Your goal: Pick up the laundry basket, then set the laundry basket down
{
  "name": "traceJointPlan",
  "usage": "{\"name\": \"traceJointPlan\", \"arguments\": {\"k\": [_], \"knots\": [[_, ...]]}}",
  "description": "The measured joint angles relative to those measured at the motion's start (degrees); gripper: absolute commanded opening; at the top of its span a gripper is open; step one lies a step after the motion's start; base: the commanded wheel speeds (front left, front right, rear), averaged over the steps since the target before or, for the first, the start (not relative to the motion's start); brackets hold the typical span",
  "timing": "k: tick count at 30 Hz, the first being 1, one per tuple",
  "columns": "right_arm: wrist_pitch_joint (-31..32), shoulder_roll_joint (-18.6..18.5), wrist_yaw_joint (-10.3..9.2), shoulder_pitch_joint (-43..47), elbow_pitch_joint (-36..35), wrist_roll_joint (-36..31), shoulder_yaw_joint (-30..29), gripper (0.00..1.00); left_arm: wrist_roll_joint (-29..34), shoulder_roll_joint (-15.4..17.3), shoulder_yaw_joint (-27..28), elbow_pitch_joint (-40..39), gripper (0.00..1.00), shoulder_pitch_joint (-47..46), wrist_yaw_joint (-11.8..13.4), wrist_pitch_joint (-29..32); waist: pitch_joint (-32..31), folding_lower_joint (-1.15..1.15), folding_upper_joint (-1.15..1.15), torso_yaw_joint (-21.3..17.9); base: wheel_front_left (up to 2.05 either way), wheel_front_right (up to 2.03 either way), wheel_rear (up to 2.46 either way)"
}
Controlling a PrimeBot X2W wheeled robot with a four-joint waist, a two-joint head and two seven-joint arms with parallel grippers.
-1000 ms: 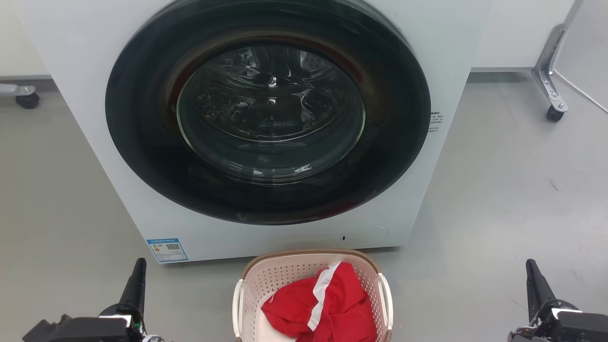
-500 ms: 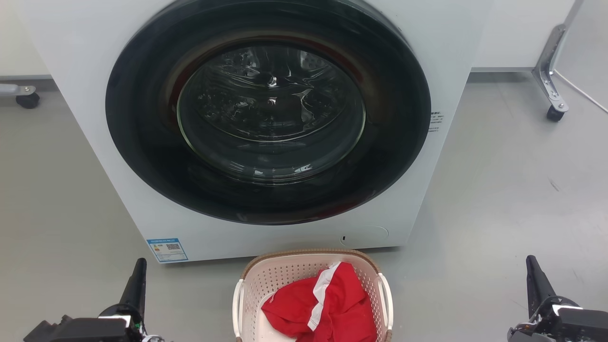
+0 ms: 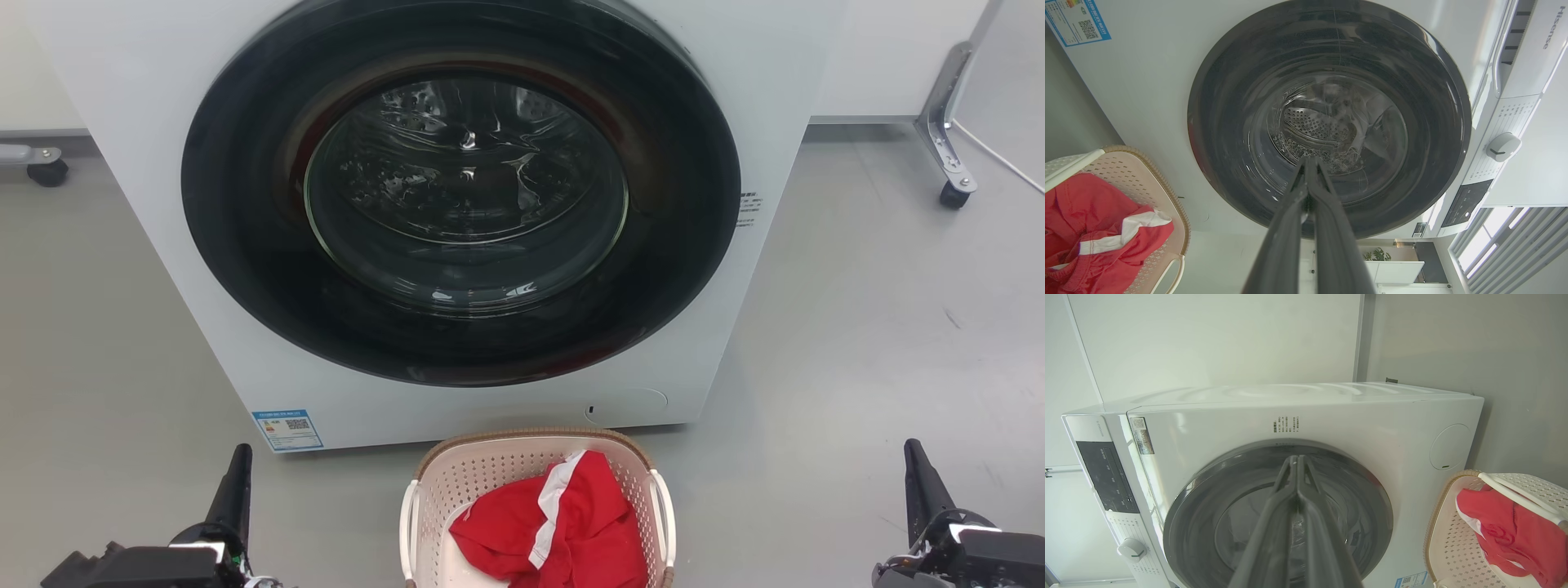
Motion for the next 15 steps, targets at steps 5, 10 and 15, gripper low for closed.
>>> {"name": "traceJointPlan", "arguments": {"k": [5, 10, 15], "knots": [[0.0, 0.0, 0.0, 0.0, 0.0, 0.0, 0.0, 0.0, 0.0, 0.0, 0.0, 0.0, 0.0, 0.0, 0.0, 0.0, 0.0, 0.0, 0.0, 0.0, 0.0, 0.0, 0.0], [0.0, 0.0, 0.0, 0.0, 0.0, 0.0, 0.0, 0.0, 0.0, 0.0, 0.0, 0.0, 0.0, 0.0, 0.0, 0.0, 0.0, 0.0, 0.0, 0.0, 0.0, 0.0, 0.0], [0.0, 0.0, 0.0, 0.0, 0.0, 0.0, 0.0, 0.0, 0.0, 0.0, 0.0, 0.0, 0.0, 0.0, 0.0, 0.0, 0.0, 0.0, 0.0, 0.0, 0.0, 0.0, 0.0]]}}
